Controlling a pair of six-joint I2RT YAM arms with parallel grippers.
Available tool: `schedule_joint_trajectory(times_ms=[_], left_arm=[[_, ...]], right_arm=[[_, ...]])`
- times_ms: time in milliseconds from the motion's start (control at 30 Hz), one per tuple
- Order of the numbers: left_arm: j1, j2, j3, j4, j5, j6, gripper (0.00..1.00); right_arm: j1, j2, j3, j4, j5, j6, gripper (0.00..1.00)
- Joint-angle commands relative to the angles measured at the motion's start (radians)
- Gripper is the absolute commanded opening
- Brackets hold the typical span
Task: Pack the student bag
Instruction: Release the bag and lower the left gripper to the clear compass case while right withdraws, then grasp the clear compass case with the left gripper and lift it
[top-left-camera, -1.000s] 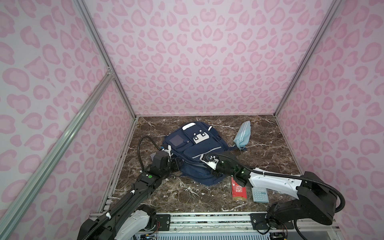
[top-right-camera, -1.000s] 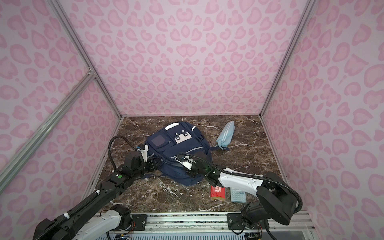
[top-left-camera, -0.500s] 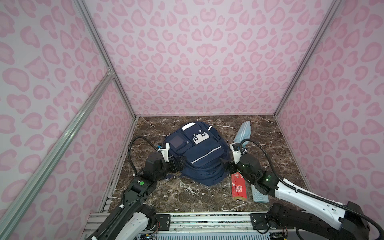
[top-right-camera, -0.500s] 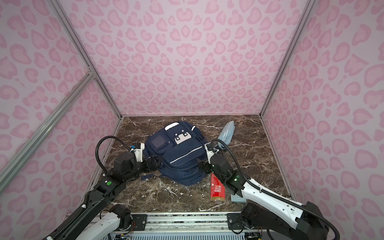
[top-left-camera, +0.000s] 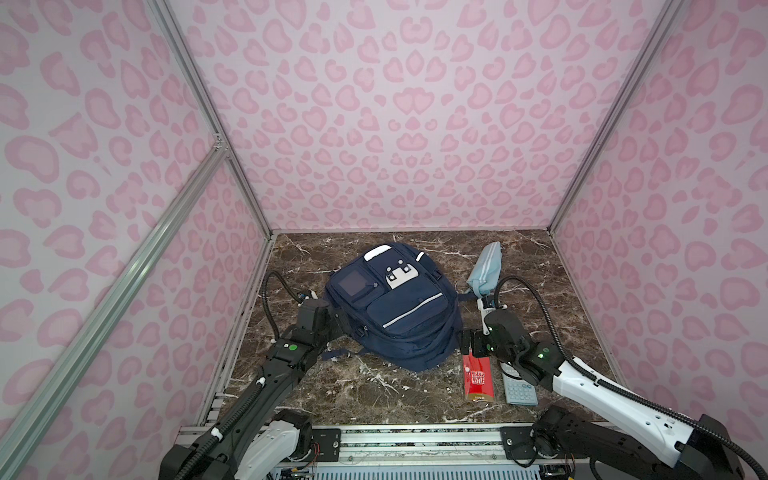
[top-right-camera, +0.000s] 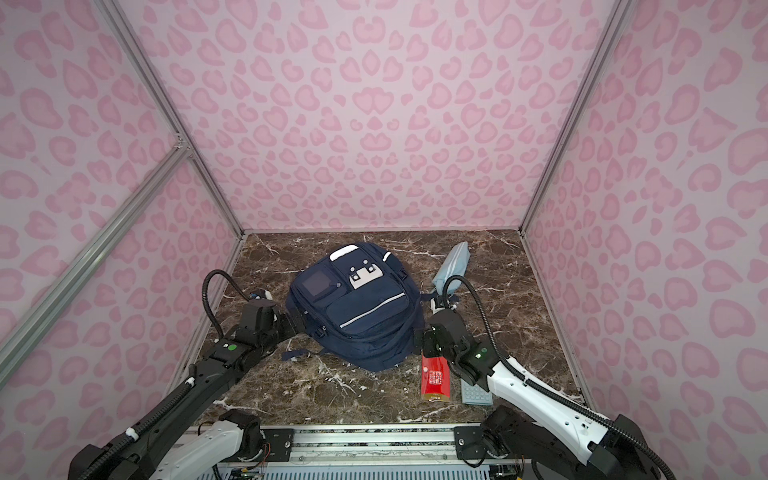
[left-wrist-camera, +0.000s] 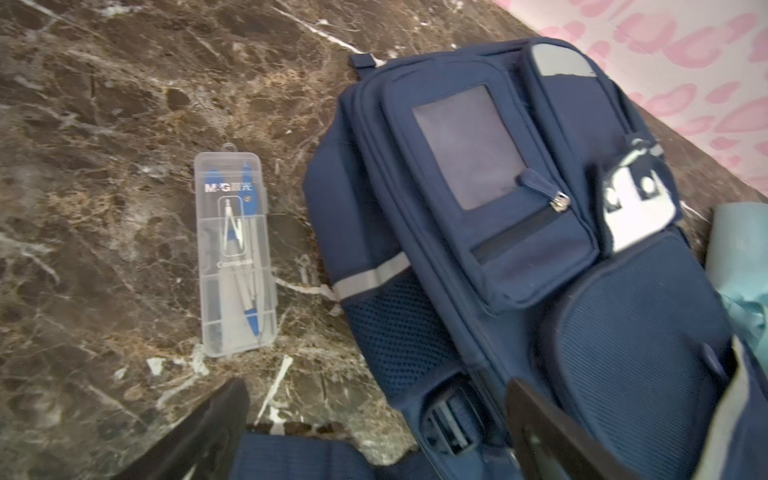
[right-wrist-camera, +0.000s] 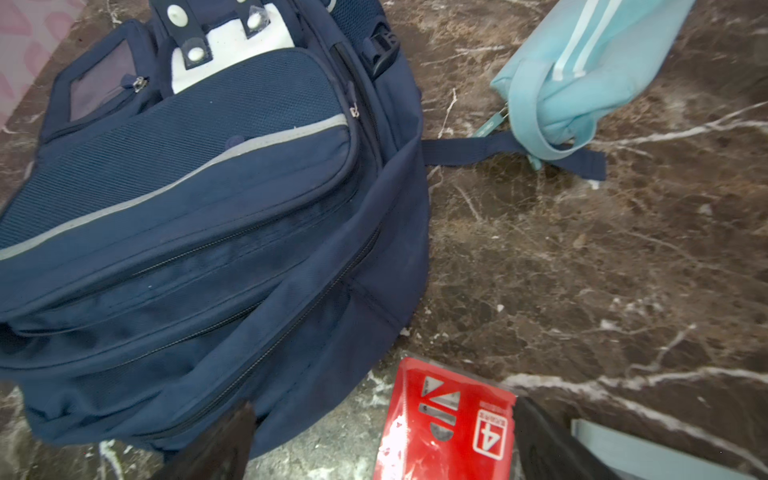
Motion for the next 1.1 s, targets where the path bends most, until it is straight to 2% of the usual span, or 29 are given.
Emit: schedule_joint_trajectory(times_ms=[0, 133, 367, 500, 633, 700, 800, 867, 1067], left_arm=[[0.032, 0.071, 0.02, 0.048, -0.191, 0.003, 0.99], [0.085, 0.204, 0.052, 0.044, -0.28, 0.019, 0.96], [0.171, 0.393, 0.087, 0.091, -0.168, 0.004, 0.99], [0.18, 0.498, 0.122, 0.1, -0.136, -0.004, 0.89], [0.171, 0.519, 0.108, 0.107, -0.13, -0.011, 0.72], [0.165, 0.516, 0.102, 0.09, -0.127, -0.011, 0.65], [0.151, 0.496, 0.086, 0.067, -0.139, -0.011, 0.62], [0.142, 0.499, 0.088, 0.043, -0.136, -0.01, 0.55], [0.103, 0.411, -0.011, 0.079, -0.021, -0.06, 0.39]], right_arm=[[0.028, -0.004, 0.005, 0.091, -0.054, 0.002, 1.0], [0.038, 0.009, 0.018, 0.097, -0.05, -0.019, 1.0], [0.059, 0.044, 0.027, 0.127, -0.069, -0.032, 1.0], [0.083, 0.084, 0.055, 0.128, -0.054, -0.06, 1.0], [0.085, 0.107, 0.064, 0.122, -0.049, -0.071, 1.0], [0.085, 0.111, 0.067, 0.109, -0.044, -0.08, 1.0], [0.084, 0.109, 0.067, 0.1, -0.034, -0.089, 1.0], [0.083, 0.106, 0.064, 0.105, -0.029, -0.095, 1.0], [0.085, 0.094, 0.063, 0.103, -0.037, -0.095, 1.0]])
